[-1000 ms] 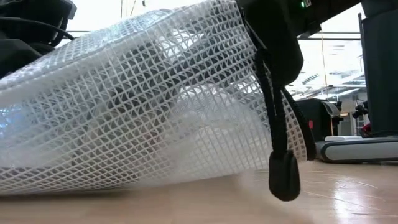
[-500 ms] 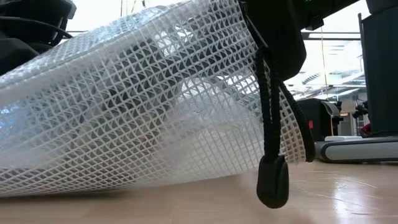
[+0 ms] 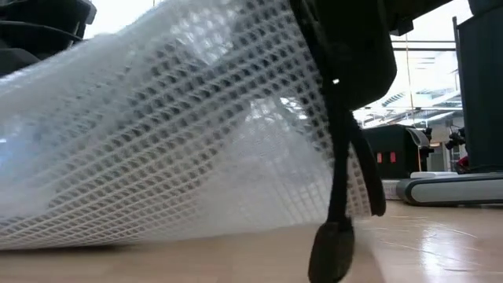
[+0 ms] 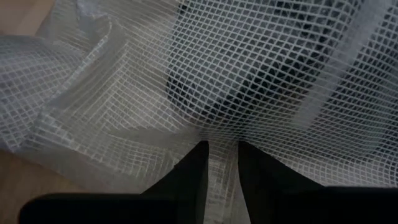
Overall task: Unpack backpack
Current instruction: Remove the black calculator from the white mesh envelope, then remove the black pen from the white mesh envelope
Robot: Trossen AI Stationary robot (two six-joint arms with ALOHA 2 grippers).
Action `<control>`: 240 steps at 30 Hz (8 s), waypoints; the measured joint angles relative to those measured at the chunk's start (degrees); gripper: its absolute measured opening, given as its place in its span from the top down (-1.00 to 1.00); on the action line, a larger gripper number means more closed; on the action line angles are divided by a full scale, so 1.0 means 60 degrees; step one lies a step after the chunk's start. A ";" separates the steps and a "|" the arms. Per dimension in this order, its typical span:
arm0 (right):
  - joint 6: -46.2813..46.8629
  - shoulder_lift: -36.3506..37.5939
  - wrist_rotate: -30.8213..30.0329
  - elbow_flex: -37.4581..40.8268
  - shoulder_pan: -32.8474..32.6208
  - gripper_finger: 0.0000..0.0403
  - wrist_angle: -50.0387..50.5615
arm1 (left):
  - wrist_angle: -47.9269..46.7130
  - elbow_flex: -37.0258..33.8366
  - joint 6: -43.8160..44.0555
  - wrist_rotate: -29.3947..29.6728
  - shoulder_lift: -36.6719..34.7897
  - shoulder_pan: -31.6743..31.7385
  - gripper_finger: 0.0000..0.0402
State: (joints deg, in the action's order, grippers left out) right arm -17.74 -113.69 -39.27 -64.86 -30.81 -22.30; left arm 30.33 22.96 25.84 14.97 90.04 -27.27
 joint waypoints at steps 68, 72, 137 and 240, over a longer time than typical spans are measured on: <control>0.9819 0.4615 0.0187 0.0096 -0.1575 0.84 1.4327 | 0.0062 0.0000 -0.0046 0.0027 -0.0007 0.0000 0.69; 1.0305 0.4612 0.0550 0.0240 -0.1570 0.84 1.4511 | 0.0044 0.0000 -0.0046 0.0025 -0.0007 0.0000 0.69; 0.4193 0.0900 0.3382 0.1436 0.1470 0.28 -0.0102 | 0.1759 0.0851 -0.2027 -0.0374 -0.0459 -0.0112 0.69; 0.4670 -0.0530 0.5016 0.0331 0.0852 1.00 0.1435 | -0.1034 0.2546 -0.2247 0.1854 -0.0184 -0.0721 0.69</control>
State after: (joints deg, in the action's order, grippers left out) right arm 10.28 -116.87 -9.17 -62.87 -25.69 -13.69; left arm 24.12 38.24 12.36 26.10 88.94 -31.59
